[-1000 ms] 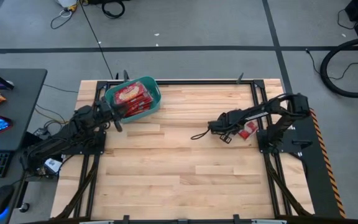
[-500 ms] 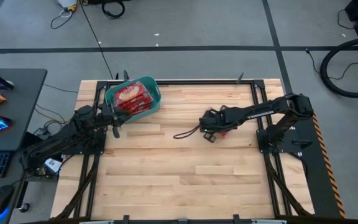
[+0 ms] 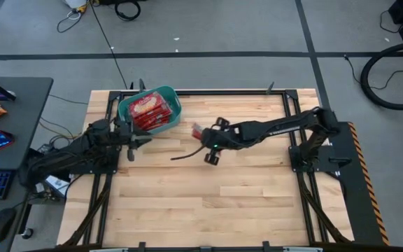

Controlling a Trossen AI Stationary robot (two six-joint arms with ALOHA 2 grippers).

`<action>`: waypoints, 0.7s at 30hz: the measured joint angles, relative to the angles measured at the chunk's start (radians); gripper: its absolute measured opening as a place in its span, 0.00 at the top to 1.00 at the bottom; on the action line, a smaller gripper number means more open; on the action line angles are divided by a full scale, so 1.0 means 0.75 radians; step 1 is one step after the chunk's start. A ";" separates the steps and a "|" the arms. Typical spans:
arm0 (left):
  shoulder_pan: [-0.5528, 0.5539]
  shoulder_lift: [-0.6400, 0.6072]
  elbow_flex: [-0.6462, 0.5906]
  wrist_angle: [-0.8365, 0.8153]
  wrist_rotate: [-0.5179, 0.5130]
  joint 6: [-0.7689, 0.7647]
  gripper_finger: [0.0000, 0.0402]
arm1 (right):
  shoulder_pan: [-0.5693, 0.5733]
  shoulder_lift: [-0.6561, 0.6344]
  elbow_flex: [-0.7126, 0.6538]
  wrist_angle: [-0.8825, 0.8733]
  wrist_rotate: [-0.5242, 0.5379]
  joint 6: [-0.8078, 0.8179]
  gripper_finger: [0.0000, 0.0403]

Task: Sort popcorn bags into baskets
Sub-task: Put the popcorn bag into the green bin

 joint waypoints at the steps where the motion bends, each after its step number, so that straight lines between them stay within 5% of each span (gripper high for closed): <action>1: -0.012 0.022 0.000 0.024 -0.027 0.001 0.71 | 0.003 0.032 0.042 0.005 -0.003 -0.028 1.00; 9: -0.063 0.125 0.007 0.194 -0.126 -0.030 0.64 | 0.008 0.342 0.458 -0.018 -0.018 -0.316 1.00; 21: -0.062 0.029 0.141 -0.186 -0.267 -0.096 0.64 | -0.097 0.664 1.030 -0.064 0.089 -0.789 1.00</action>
